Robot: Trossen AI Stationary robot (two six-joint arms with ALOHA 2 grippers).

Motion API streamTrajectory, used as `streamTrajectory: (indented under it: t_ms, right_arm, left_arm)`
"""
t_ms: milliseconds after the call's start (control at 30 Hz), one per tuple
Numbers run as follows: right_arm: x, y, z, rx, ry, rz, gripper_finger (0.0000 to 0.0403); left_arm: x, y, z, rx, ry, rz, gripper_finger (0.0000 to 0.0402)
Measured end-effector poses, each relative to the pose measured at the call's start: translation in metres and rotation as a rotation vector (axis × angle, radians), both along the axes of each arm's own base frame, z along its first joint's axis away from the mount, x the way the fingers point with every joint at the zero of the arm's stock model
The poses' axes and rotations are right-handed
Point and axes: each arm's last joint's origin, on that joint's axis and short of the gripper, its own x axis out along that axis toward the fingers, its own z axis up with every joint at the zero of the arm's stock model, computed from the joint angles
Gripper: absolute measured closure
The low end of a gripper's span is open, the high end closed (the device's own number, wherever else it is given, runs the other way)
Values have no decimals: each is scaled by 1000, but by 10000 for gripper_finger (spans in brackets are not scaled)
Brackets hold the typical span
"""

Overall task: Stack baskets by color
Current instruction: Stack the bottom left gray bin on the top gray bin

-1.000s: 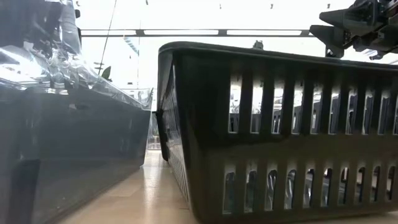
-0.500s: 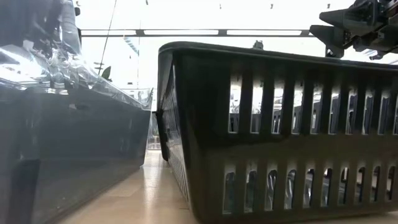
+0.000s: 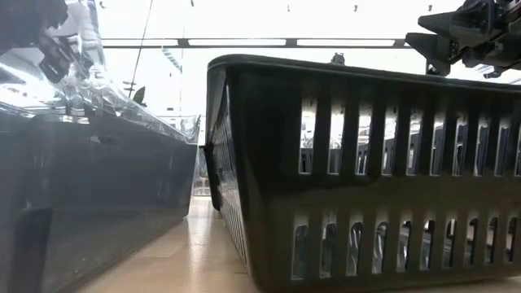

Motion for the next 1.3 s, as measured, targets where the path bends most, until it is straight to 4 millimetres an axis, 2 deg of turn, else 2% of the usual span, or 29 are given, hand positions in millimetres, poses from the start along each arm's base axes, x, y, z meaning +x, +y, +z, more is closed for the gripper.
streamTrajectory:
  t_ms: [167,500,633,767,967,1133,1300]
  right_arm:
    - [0,0,0,0,0,0,238]
    - [0,0,0,0,0,0,238]
    - [0,0,0,0,0,0,238]
    - [0,0,0,0,0,0,238]
    - [0,0,0,0,0,0,238]
    - [0,0,0,0,0,0,238]
    - [0,0,0,0,0,0,238]
  left_arm:
    - [11,-10,5,72,112,7,396]
    - [36,-25,-8,211,319,37,389]
    - [47,-33,-7,234,391,53,387]
    - [57,-45,0,284,500,49,388]
    - [61,-51,14,498,759,152,395]
    - [63,-66,31,505,855,155,396]
    - [55,-78,43,541,952,127,395]
